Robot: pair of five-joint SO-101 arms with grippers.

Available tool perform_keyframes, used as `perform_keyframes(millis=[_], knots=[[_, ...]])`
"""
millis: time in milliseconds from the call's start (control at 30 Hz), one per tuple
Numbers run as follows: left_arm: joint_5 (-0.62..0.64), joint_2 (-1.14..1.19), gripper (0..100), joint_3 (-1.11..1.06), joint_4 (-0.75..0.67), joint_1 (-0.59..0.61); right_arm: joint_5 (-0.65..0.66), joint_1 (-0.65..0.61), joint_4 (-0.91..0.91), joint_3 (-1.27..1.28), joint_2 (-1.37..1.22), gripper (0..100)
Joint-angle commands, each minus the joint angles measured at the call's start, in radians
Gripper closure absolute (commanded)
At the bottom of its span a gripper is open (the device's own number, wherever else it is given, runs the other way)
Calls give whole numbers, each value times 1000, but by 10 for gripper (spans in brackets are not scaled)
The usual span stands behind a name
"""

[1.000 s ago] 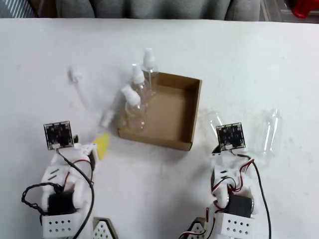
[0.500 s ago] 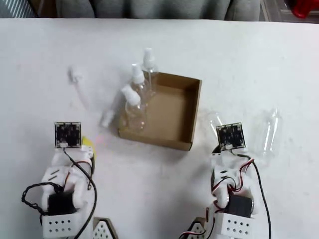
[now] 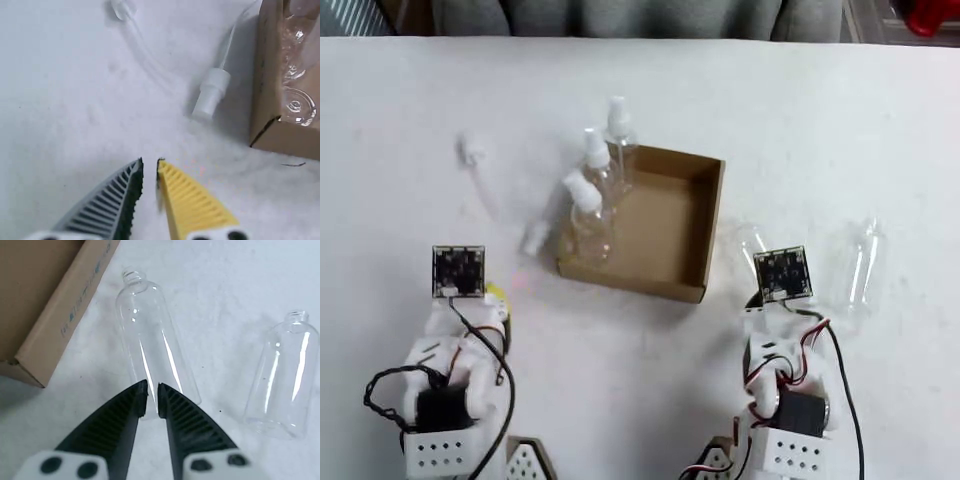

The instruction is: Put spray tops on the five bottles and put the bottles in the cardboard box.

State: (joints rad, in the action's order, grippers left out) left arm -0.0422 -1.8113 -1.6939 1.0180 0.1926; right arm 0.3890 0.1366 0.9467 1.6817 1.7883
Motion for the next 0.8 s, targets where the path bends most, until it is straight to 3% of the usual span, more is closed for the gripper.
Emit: perform_keyframes(millis=[0,767], knots=[[-12,7,943,0,2,7,9,-5,2,9,7,984],[-12,7,943,0,2,8,9,-5,53,9,12,984]])
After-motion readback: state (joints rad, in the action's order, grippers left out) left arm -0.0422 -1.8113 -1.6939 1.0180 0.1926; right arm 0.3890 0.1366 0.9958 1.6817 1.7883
